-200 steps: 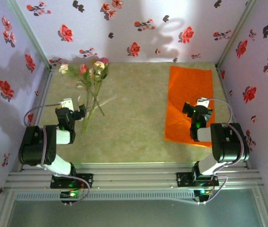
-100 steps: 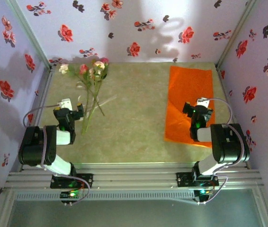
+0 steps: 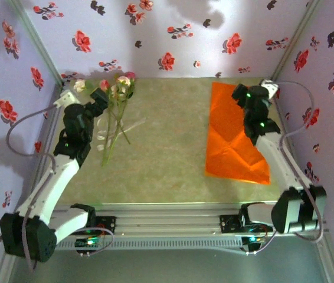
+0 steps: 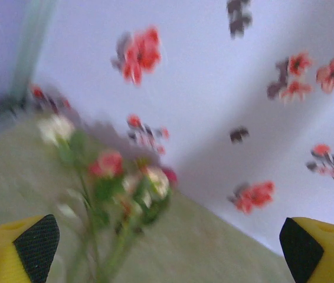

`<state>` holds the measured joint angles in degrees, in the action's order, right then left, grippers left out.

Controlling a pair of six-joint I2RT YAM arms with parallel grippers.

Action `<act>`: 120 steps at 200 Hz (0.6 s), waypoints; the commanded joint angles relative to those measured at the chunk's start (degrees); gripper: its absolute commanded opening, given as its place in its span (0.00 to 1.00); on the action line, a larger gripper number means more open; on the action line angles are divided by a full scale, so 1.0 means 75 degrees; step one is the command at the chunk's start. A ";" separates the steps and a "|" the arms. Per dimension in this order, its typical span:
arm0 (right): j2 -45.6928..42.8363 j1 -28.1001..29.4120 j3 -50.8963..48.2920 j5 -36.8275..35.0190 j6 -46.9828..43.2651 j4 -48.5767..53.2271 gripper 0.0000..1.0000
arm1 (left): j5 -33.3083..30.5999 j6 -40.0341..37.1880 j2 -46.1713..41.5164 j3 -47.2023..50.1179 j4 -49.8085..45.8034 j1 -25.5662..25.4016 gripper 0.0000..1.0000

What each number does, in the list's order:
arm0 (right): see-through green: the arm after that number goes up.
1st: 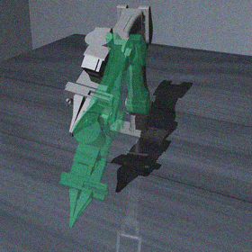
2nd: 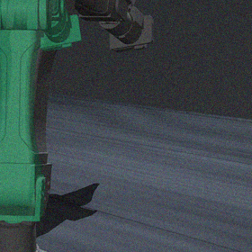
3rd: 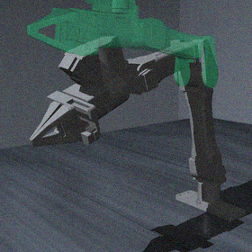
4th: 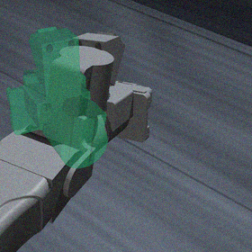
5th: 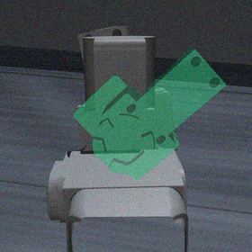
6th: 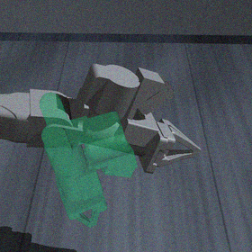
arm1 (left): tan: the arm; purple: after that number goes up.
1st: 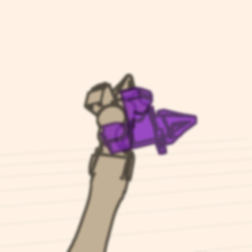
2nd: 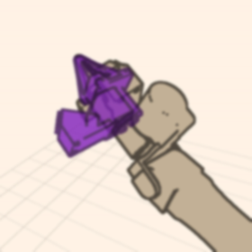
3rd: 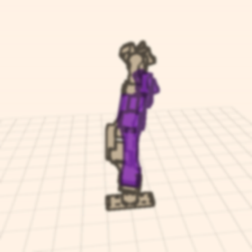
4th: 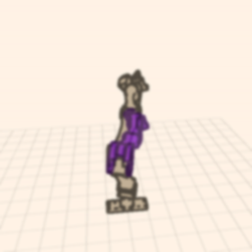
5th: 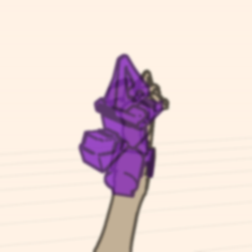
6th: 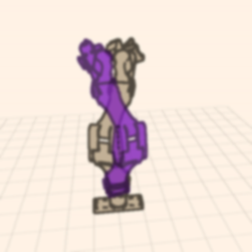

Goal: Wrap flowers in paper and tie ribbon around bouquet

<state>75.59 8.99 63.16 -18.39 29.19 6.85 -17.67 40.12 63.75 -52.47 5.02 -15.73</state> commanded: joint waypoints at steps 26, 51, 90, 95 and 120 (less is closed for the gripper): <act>0.2601 0.0358 0.1239 0.1720 0.0143 0.3897 0.68 | 0.3227 0.1596 0.2951 -0.1470 -0.2332 -0.1888 0.87; 0.3128 0.0297 0.1435 0.1655 0.0088 0.4133 0.66 | 0.3977 0.1573 0.4459 -0.2357 -0.2036 -0.2817 0.71; 0.3164 -0.0481 0.1229 0.1538 0.0279 0.4366 0.52 | 0.5078 0.1771 0.6477 -0.3654 -0.1478 -0.3640 0.48; 0.3118 -0.0582 0.1183 0.1508 0.0290 0.4407 0.50 | 0.5126 0.1754 0.6689 -0.3880 -0.1563 -0.3737 0.48; 0.2997 -0.1242 0.0944 0.1152 0.0411 0.4598 0.40 | 0.5252 0.1664 0.7500 -0.4837 -0.1784 -0.4123 0.49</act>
<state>100.44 3.55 71.44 -7.01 30.94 37.74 17.39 52.42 116.22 -82.61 -7.62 -44.58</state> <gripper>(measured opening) 0.419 0.492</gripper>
